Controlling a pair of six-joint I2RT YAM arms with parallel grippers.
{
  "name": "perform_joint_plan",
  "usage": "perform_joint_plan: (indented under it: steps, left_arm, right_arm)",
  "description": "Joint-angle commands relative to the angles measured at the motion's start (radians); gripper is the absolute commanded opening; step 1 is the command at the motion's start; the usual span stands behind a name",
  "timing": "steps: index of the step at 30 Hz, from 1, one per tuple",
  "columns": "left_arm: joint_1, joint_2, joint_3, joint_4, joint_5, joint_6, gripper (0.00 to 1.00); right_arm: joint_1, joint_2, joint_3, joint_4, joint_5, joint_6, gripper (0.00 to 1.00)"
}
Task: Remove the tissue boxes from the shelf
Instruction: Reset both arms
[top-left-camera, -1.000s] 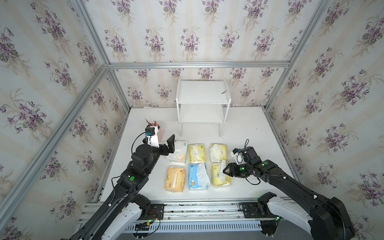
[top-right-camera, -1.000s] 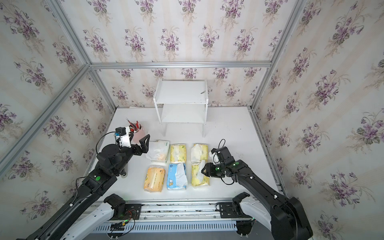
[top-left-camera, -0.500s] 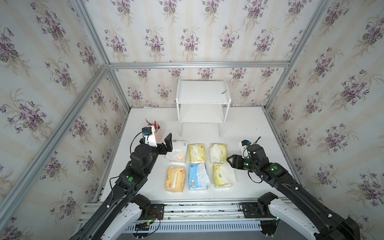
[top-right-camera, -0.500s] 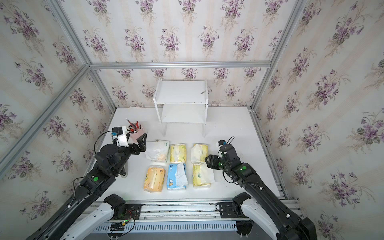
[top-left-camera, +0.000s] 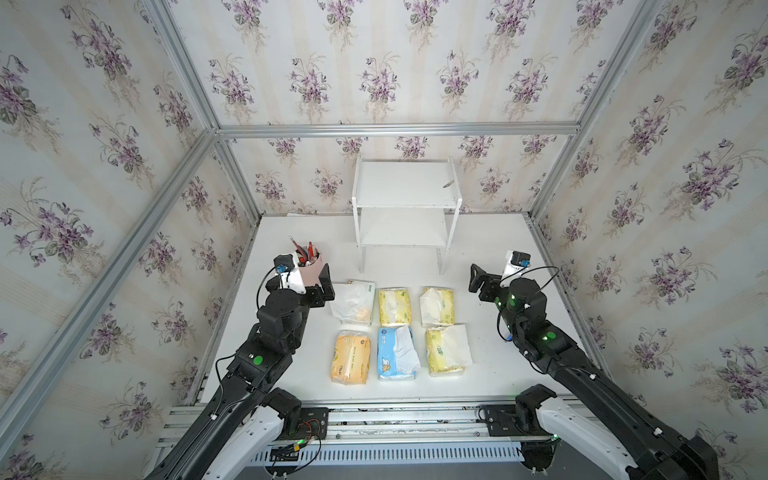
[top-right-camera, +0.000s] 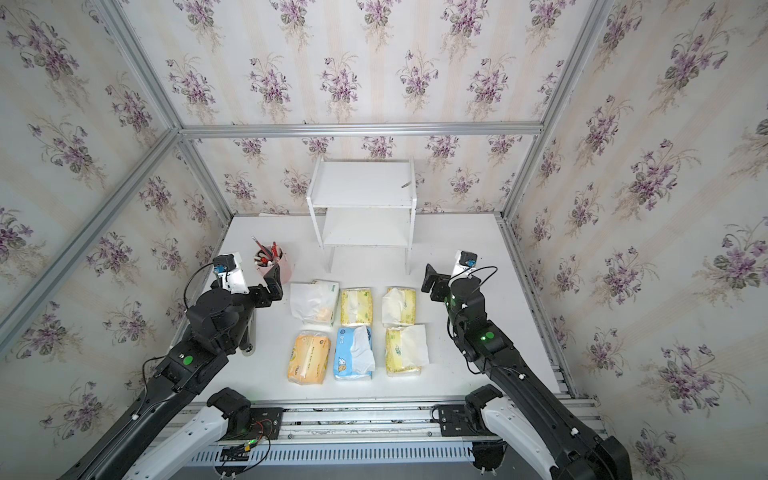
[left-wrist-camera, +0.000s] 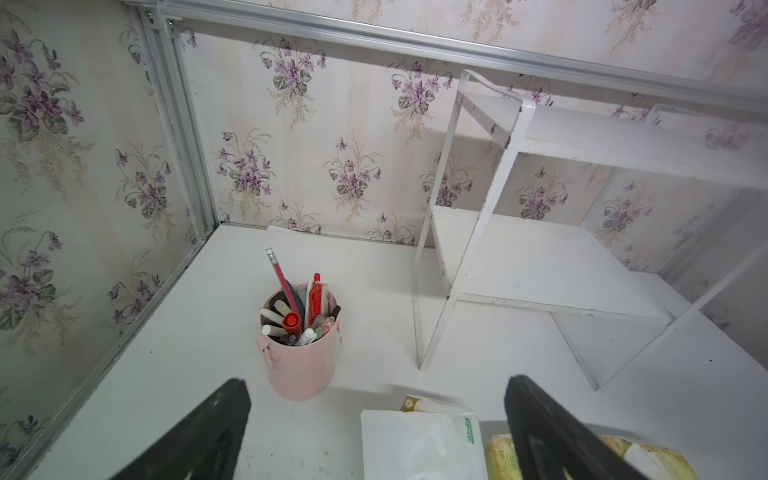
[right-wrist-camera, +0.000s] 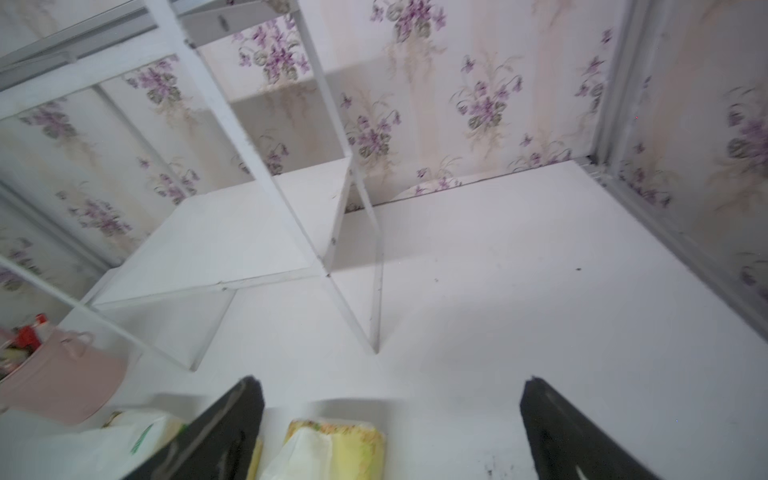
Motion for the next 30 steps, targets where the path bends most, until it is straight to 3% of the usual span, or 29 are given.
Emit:
perform_joint_plan:
  steps: [1, 8, 15, 20, 25, 30]
  left_arm:
    - [0.012, -0.001, -0.013, 0.041, -0.075, 0.031, 0.99]
    - [0.128, 0.064, -0.032, 0.005, -0.146, -0.004, 0.99]
    - [0.239, 0.095, -0.109, 0.056, -0.187, -0.039, 0.99]
    - [0.291, 0.114, -0.132, 0.048, -0.225, -0.017, 0.99]
    - [0.306, 0.162, -0.132, 0.029, -0.259, 0.025, 0.99]
    - [0.337, 0.202, -0.183, 0.126, -0.190, 0.037, 0.99]
  right_arm:
    - [-0.063, -0.002, -0.040, 0.192, 0.159, -0.030, 1.00]
    - [-0.242, 0.044, -0.190, 0.414, 0.126, -0.083, 1.00]
    - [-0.314, 0.235, -0.302, 0.703, 0.110, -0.201, 1.00]
    - [-0.356, 0.388, -0.364, 0.972, -0.004, -0.208, 1.00]
    - [-0.406, 0.523, -0.356, 1.049, -0.122, -0.177, 1.00]
    - [-0.406, 0.652, -0.410, 1.278, -0.240, -0.223, 1.00]
